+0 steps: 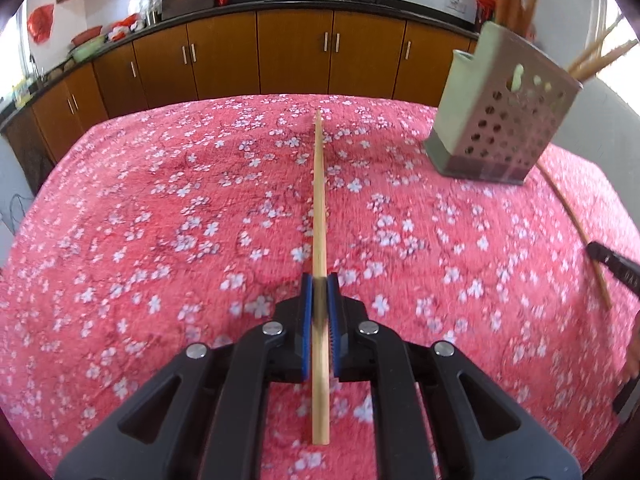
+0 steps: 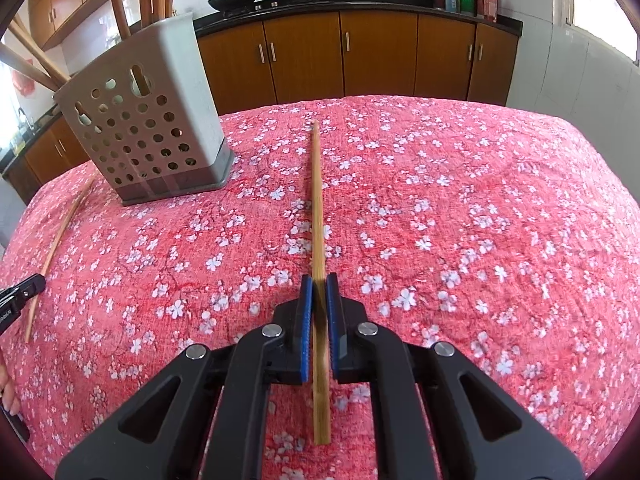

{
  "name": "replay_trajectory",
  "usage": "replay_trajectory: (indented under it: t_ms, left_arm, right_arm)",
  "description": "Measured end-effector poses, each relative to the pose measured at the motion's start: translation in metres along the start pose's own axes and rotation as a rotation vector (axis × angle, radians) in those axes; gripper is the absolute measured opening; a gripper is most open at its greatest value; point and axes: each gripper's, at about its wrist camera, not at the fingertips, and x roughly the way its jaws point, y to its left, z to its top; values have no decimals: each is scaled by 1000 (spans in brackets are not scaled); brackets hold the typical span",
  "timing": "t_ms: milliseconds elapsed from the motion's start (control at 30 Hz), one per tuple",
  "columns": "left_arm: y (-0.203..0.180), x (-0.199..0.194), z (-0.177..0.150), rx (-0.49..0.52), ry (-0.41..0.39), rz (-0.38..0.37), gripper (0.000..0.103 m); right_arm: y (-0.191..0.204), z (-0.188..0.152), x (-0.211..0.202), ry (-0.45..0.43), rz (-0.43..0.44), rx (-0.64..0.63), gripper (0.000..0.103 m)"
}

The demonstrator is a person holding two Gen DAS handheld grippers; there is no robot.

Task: Organize utensils
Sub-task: 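Lift both held chopsticks upright and carry them over the holder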

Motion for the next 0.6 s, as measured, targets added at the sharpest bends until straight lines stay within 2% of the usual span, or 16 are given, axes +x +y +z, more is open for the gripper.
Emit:
replay_trajectory:
  t_ms: [133,400,600]
  left_arm:
    - [-3,-20,3,23,-30,3,9]
    - [-2,-99,43,-10,-228,-51,9]
    - [-9,-138,69,-3,-327,-81,9]
  right_arm:
    - [-4,4,-26,-65,-1,-6,8]
    - [-2,39,-107,-301,2,-13,8]
    - [-4,62,-128,-376,21,-6,8]
